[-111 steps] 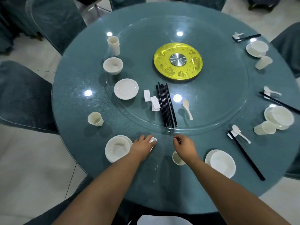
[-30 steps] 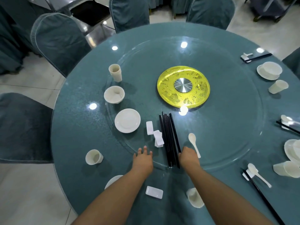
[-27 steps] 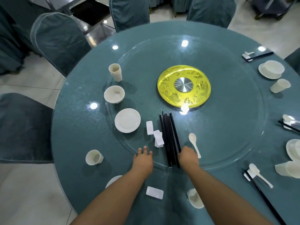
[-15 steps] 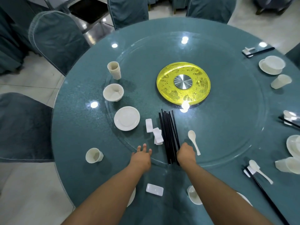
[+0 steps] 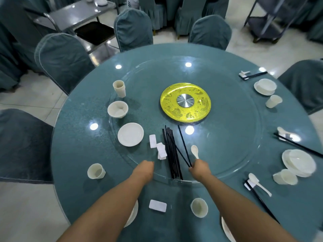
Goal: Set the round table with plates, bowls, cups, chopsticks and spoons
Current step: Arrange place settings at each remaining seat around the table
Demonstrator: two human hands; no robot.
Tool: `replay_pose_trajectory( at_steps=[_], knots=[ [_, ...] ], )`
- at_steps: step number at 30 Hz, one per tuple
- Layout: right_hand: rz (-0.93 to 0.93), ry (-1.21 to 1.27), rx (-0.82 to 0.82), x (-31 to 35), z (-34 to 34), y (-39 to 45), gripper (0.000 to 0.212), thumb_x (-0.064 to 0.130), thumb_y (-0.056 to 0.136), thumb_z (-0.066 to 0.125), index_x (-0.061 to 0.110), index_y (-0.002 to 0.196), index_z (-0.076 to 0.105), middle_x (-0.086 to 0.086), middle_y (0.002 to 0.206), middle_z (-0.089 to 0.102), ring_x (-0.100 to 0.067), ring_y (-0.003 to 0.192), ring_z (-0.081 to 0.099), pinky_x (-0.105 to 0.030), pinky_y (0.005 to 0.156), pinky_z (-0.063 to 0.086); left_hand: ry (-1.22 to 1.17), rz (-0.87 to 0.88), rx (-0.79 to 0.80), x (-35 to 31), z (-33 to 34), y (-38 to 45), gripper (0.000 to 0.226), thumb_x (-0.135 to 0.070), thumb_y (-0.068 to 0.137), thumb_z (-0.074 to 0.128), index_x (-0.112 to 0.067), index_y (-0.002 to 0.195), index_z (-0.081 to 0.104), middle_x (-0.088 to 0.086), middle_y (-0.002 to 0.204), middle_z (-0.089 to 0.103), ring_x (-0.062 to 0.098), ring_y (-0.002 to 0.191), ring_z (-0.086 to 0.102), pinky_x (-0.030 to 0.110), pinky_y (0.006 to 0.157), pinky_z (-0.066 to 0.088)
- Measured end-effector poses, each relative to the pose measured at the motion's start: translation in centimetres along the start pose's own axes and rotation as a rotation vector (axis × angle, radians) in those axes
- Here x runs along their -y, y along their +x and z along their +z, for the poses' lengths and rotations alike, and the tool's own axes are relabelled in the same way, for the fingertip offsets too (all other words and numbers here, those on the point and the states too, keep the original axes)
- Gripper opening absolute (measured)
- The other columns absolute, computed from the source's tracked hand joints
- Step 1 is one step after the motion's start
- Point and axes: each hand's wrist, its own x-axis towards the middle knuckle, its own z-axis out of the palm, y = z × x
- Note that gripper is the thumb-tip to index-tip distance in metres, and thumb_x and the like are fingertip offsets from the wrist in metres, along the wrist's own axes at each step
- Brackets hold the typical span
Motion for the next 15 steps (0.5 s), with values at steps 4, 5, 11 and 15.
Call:
replay_pose_trajectory(
  at_steps=[4, 5, 11, 15],
  knots=[
    [-0.168, -0.116, 0.0, -1.4, -2.1, -2.8, 0.005, 0.012, 0.091, 0.047, 0.011, 0.09, 0.051, -0.015, 0.093, 0.06, -0.026, 0.075, 0.05, -0.026, 0.058, 0.038, 0.024, 0.237, -0.364, -2.0, -0.2, -1.6, 0.052, 0.002, 0.089, 0.046, -0.012, 0.138, 0.045, 0.004, 0.14, 0.043, 0.026, 0.128, 0.041, 0.037, 0.105, 0.04],
    [-0.218, -0.135, -0.004, -1.5, -2.5, -3.5, 0.007, 0.011, 0.09, 0.046, 0.011, 0.094, 0.052, -0.016, 0.096, 0.061, -0.028, 0.076, 0.05, -0.027, 0.061, 0.04, 0.096, 0.285, -0.432, -2.4, -0.3, -2.2, 0.061, 0.0, 0.089, 0.05, -0.016, 0.146, 0.037, 0.001, 0.15, 0.033, 0.025, 0.137, 0.031, 0.037, 0.111, 0.034],
    [-0.485, -0.339, 0.019, -1.4, -3.0, -7.2, 0.015, 0.014, 0.094, 0.045, 0.009, 0.098, 0.058, -0.015, 0.103, 0.064, -0.033, 0.092, 0.059, -0.03, 0.067, 0.04, 0.442, 0.323, -0.498, -3.8, -0.9, -4.9, 0.065, -0.017, 0.097, 0.049, -0.023, 0.153, 0.018, -0.001, 0.155, 0.028, 0.025, 0.148, 0.016, 0.05, 0.12, 0.006],
    [-0.521, -0.458, -0.038, -1.7, -2.3, -9.1, 0.013, 0.01, 0.094, 0.046, 0.012, 0.098, 0.058, -0.012, 0.106, 0.063, -0.032, 0.094, 0.06, -0.035, 0.077, 0.048, 0.243, 0.297, -0.32, -3.1, 0.1, -7.6, 0.027, -0.024, 0.102, 0.042, -0.018, 0.126, 0.051, 0.005, 0.117, 0.057, 0.03, 0.112, 0.057, 0.042, 0.09, 0.044]
  ],
)
